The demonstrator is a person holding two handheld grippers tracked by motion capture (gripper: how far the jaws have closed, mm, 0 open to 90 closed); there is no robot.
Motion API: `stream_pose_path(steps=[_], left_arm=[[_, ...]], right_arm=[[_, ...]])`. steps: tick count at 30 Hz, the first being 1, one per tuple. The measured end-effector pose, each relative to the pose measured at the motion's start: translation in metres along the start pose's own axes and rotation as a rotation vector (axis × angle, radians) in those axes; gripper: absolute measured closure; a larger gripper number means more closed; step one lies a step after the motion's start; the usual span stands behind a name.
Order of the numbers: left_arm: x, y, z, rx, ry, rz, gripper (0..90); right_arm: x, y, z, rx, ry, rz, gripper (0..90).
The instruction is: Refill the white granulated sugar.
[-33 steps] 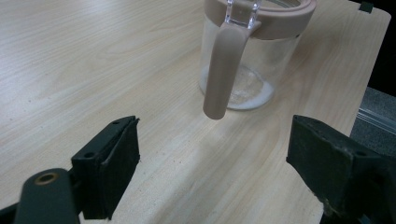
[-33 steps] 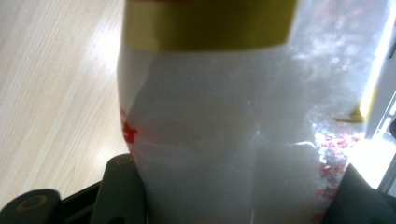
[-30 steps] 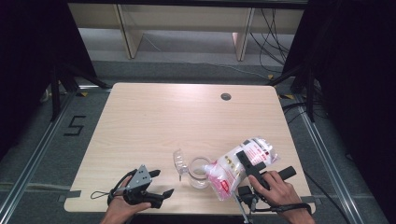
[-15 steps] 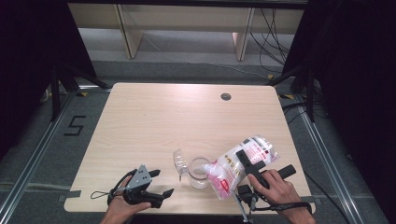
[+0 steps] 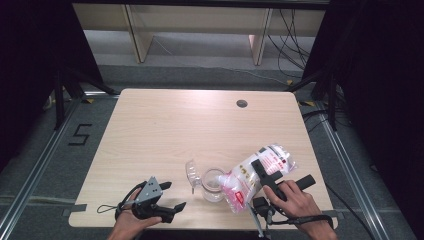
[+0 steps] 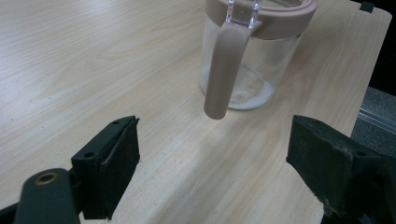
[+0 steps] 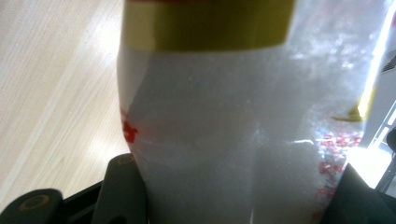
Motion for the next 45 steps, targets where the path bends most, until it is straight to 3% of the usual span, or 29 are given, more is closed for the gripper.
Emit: stream_pose_path(steps=[3,6,8,9,11,13,15,17,18,22,28,32,40,41,45], left_arm=[[-0.0007,-0.0005,-0.0002,-0.006,0.002,0.008,16.5],[-0.0010,-0.0005,-0.0002,-0.006,0.003,0.008,16.5],[-0.0007,-0.0005,-0.0002,-0.006,0.002,0.008,16.5],[-0.0007,-0.0004,-0.0002,-0.006,0.002,0.009,16.5],[-0.0006,-0.0002,0.0002,-0.003,0.002,0.004,16.5],[-0.0009,-0.0006,-0.0002,-0.006,0.002,0.008,16.5],[-0.0010,-0.0005,-0.0002,-0.006,0.002,0.008,16.5],[-0.0006,-0.0004,0.0002,-0.004,0.001,0.003,16.5],[-0.0003,-0.0004,0.0003,-0.003,0.000,0.002,16.5],[-0.0010,-0.0007,-0.0001,-0.008,0.003,0.004,16.5],[-0.0006,-0.0004,0.0002,-0.004,0.001,0.005,16.5],[-0.0007,-0.0006,0.0001,-0.006,0.001,0.002,16.5],[-0.0007,-0.0007,-0.0002,-0.010,0.003,0.002,16.5],[-0.0005,-0.0005,0.0003,-0.005,0.000,0.001,16.5],[-0.0010,-0.0011,0.0002,-0.010,0.001,0.004,16.5]], right_arm=[[0.0022,0.0002,0.0001,-0.002,0.000,-0.045,50.4],[0.0013,0.0013,0.0001,0.006,-0.004,-0.011,50.4],[0.0019,0.0011,-0.0003,0.000,-0.004,-0.019,50.4],[0.0041,0.0002,-0.0012,-0.006,-0.007,-0.046,50.4],[0.0036,0.0002,-0.0010,-0.003,-0.005,-0.032,50.5],[0.0060,0.0010,-0.0009,0.001,-0.008,-0.056,50.5],[0.0031,-0.0001,-0.0016,-0.008,-0.005,-0.020,50.6],[0.0043,0.0005,-0.0006,-0.005,-0.003,-0.047,50.6],[0.0028,0.0016,-0.0002,0.002,-0.004,-0.022,50.7],[0.0019,-0.0002,-0.0007,-0.009,-0.004,-0.004,50.8],[0.0017,0.0003,-0.0004,-0.008,-0.002,-0.009,51.0],[0.0035,0.0005,0.0003,-0.008,-0.001,-0.051,51.1],[0.0034,-0.0001,0.0003,-0.010,-0.001,-0.044,51.2],[0.0001,-0.0021,-0.0010,-0.032,0.010,-0.008,51.2],[0.0031,-0.0004,0.0008,-0.009,0.002,-0.042,51.3]])
Point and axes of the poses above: each handheld gripper's, and its own axes: z roughly backward along the jaws, y roughly out of its underside, x roughly to its left, the point moved 8 cm from there along -z, roughly forward along the jaws, and after that the axes turned 4 degrees about x, right-handed, at the moved point
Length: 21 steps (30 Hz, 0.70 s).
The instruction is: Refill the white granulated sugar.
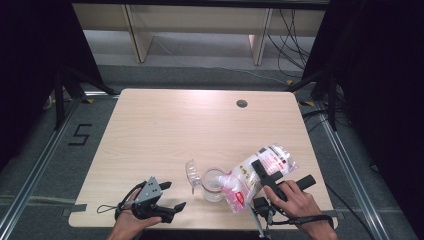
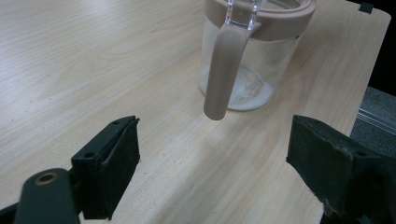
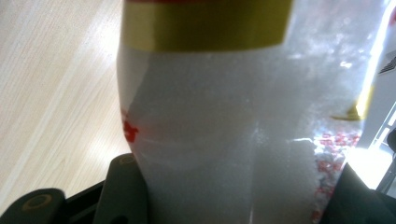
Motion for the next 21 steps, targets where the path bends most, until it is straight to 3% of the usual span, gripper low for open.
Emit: stream_pose_path(steps=[16,19,21], left_arm=[[0.0001,0.0001,0.0000,0.004,0.001,-0.002,16.5],[0.0000,0.0002,0.0000,0.004,0.002,-0.004,16.5],[0.0002,0.0001,-0.0001,0.005,0.001,-0.002,16.5]], right_arm=[[-0.0010,0.0004,0.0012,0.002,0.008,-0.005,51.6],[-0.0031,0.0001,0.0007,-0.002,0.009,0.043,51.7],[-0.0014,0.0002,0.0012,0.001,0.005,0.005,51.7]])
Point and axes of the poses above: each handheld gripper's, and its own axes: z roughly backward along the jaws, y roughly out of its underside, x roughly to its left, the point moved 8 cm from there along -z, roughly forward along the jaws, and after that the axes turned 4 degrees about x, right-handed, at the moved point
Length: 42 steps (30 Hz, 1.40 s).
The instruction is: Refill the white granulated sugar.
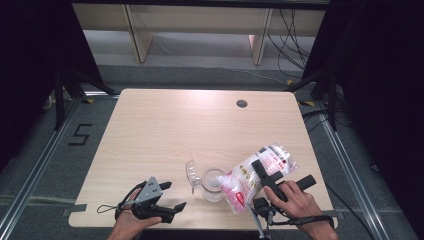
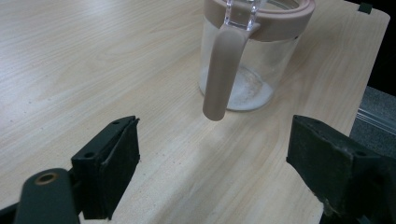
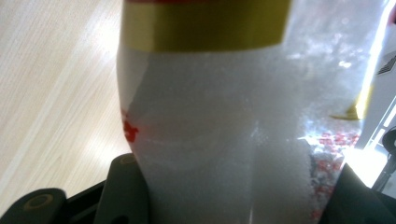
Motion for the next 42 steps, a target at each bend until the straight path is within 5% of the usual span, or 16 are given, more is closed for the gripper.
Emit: stream_pose_path(steps=[4,12,13,39,42], left_arm=[[0.0000,0.0000,0.0000,0.000,0.000,0.000,16.5],[0.0000,-0.0001,0.0003,-0.001,-0.001,-0.003,16.5],[0.0001,-0.0001,0.0004,0.000,-0.001,-0.002,16.5],[0.0004,-0.0002,0.0010,0.001,-0.002,-0.005,16.5],[0.0004,0.0000,0.0009,0.004,-0.004,-0.009,16.5]], right_arm=[[-0.0026,0.0019,0.0009,0.012,0.002,0.032,51.8],[-0.0022,0.0025,0.0014,0.009,0.004,0.004,51.9],[-0.0039,0.0038,0.0019,0.016,0.003,0.035,51.9],[-0.0055,0.0043,0.0026,0.011,0.004,0.063,52.4],[-0.0033,0.0035,0.0032,0.011,0.005,0.012,52.5]])
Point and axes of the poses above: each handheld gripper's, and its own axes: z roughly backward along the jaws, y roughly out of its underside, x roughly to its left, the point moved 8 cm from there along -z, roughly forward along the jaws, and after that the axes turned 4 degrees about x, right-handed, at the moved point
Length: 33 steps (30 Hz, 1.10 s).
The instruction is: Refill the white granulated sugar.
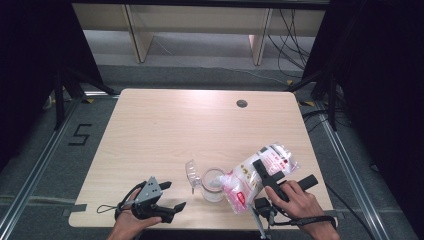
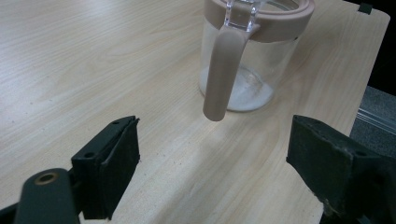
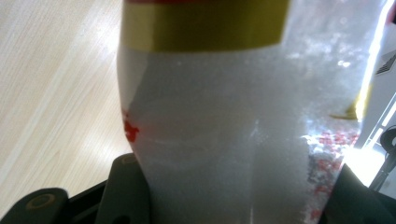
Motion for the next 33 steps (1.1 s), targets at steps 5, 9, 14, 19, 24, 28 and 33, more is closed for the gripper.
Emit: stream_pose_path(steps=[5,9,14,19,24,28,33], left_arm=[[-0.0003,-0.0002,-0.0002,-0.003,0.003,0.005,16.5],[-0.0006,-0.0002,-0.0005,-0.004,0.005,0.006,16.5],[-0.0004,-0.0001,-0.0004,-0.003,0.004,0.007,16.5],[-0.0004,-0.0001,-0.0003,-0.003,0.004,0.005,16.5],[-0.0004,-0.0003,-0.0003,-0.004,0.003,0.006,16.5],[-0.0004,-0.0002,-0.0003,-0.003,0.003,0.004,16.5],[-0.0006,-0.0005,-0.0005,-0.007,0.004,0.009,16.5]], right_arm=[[-0.0014,0.0007,0.0007,0.007,-0.004,0.027,52.7],[-0.0007,0.0000,0.0003,0.003,-0.006,0.030,52.9],[-0.0004,0.0002,0.0002,0.004,-0.007,0.030,53.0],[-0.0027,0.0007,-0.0009,-0.008,-0.001,0.056,53.2],[-0.0015,0.0021,0.0004,0.006,-0.002,0.028,53.4],[-0.0017,0.0029,0.0011,0.008,-0.009,0.034,53.5],[-0.0023,0.0029,0.0009,0.006,-0.002,0.034,53.6]])
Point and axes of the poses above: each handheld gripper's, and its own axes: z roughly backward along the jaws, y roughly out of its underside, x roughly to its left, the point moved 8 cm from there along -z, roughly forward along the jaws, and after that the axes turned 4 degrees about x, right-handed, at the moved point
